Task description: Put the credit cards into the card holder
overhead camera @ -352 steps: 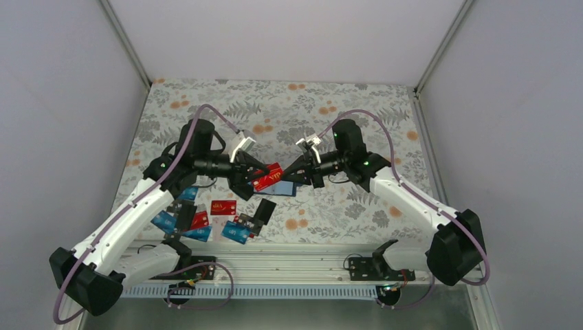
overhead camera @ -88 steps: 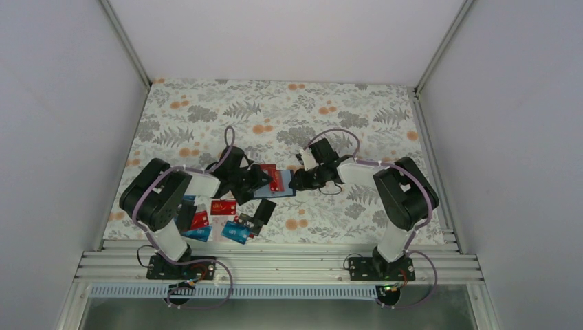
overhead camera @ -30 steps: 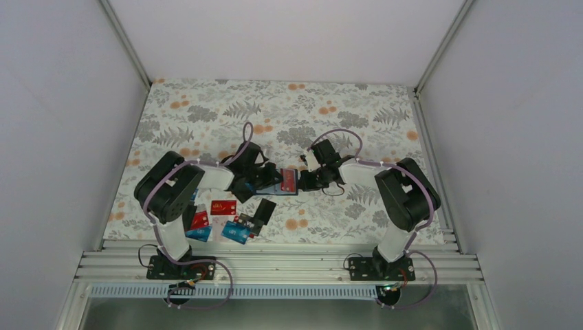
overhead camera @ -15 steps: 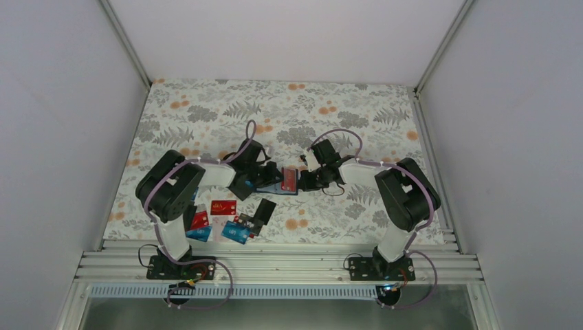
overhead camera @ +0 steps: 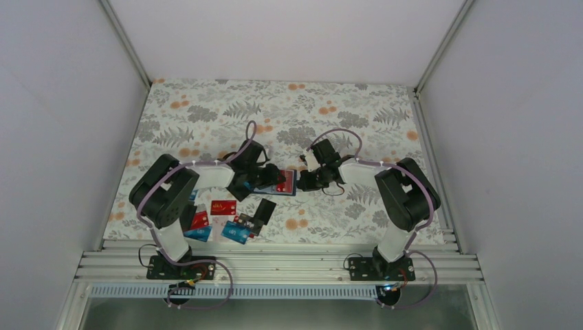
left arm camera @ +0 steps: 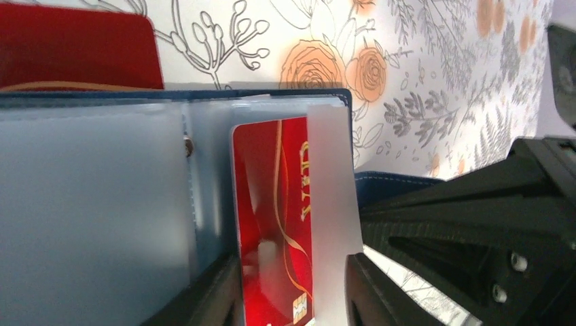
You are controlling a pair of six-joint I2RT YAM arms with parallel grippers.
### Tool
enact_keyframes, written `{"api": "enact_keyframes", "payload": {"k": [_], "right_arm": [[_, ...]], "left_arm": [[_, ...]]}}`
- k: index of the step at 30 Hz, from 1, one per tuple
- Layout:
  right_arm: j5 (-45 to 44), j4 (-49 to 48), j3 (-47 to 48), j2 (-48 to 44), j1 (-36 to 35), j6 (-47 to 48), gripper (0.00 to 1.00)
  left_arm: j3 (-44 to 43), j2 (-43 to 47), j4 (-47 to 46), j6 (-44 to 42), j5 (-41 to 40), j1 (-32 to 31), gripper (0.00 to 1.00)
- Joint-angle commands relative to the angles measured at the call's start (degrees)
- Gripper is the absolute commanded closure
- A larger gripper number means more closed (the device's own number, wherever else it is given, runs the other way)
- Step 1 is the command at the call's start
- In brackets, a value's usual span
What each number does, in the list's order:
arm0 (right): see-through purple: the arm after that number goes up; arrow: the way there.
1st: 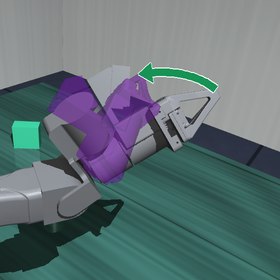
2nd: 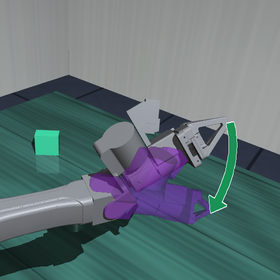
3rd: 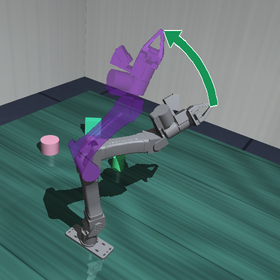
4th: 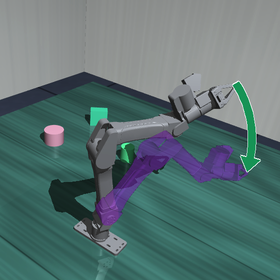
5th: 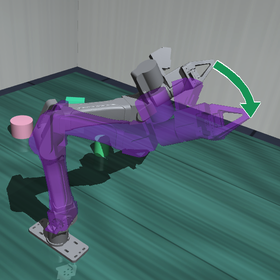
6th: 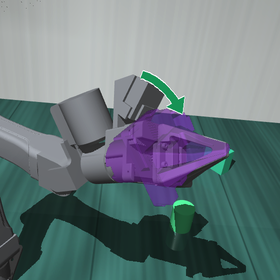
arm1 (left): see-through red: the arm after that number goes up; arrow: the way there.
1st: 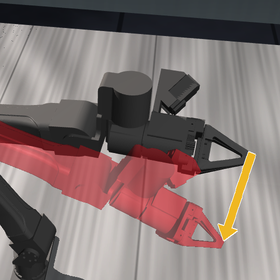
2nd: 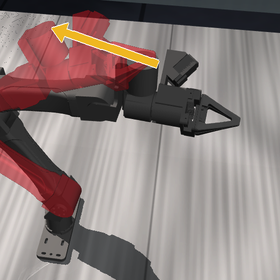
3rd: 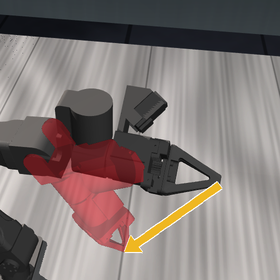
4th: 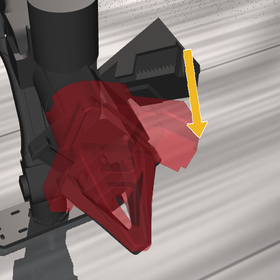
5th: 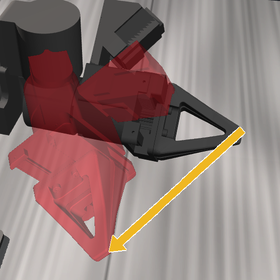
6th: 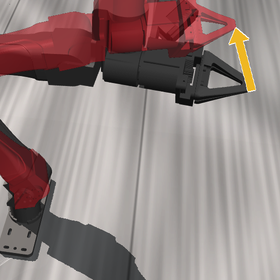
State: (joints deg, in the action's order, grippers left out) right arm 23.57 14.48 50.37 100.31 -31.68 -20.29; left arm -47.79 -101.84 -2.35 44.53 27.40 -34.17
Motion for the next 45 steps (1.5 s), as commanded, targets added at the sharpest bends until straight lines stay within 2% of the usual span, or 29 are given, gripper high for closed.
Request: {"api": "enact_keyframes", "payload": {"k": [1, 8, 14, 20, 31, 35, 45], "right_arm": [[-2.00, 3.12, 0.65, -1.39, -0.10, 0.60, 0.96], [-2.13, 3.89, 1.15, -2.87, -0.05, 0.27, 0.96], [-0.70, 3.42, 0.82, -4.19, -0.10, -0.60, 0.96], [2.29, 2.32, 0.56, -6.56, -0.07, -1.48, 0.96], [2.74, 1.08, 0.70, -7.11, -0.07, -2.68, 0.96], [5.18, -0.41, 1.22, -5.51, -0.24, -3.35, 0.96], [4.36, -1.26, 3.32, -0.85, -0.28, -2.91, 0.96]], "left_arm": [[-1.06, 3.20, 4.91, -1.31, -3.18, -0.28, 0.55], [-0.76, 7.50, 7.62, -1.98, -4.70, -0.54, 0.27], [-2.12, 10.99, 13.30, -4.19, -8.95, -0.60, 0.13], [-3.78, 11.70, 18.98, -9.11, -14.63, 1.13, 0.11], [-3.01, 9.19, 19.08, -15.10, -12.56, 5.44, 0.10], [-3.34, 7.55, 18.63, -16.51, -10.87, 6.18, 0.10], [-3.34, 4.41, 17.65, -17.59, -7.83, 6.82, 0.09]]}}
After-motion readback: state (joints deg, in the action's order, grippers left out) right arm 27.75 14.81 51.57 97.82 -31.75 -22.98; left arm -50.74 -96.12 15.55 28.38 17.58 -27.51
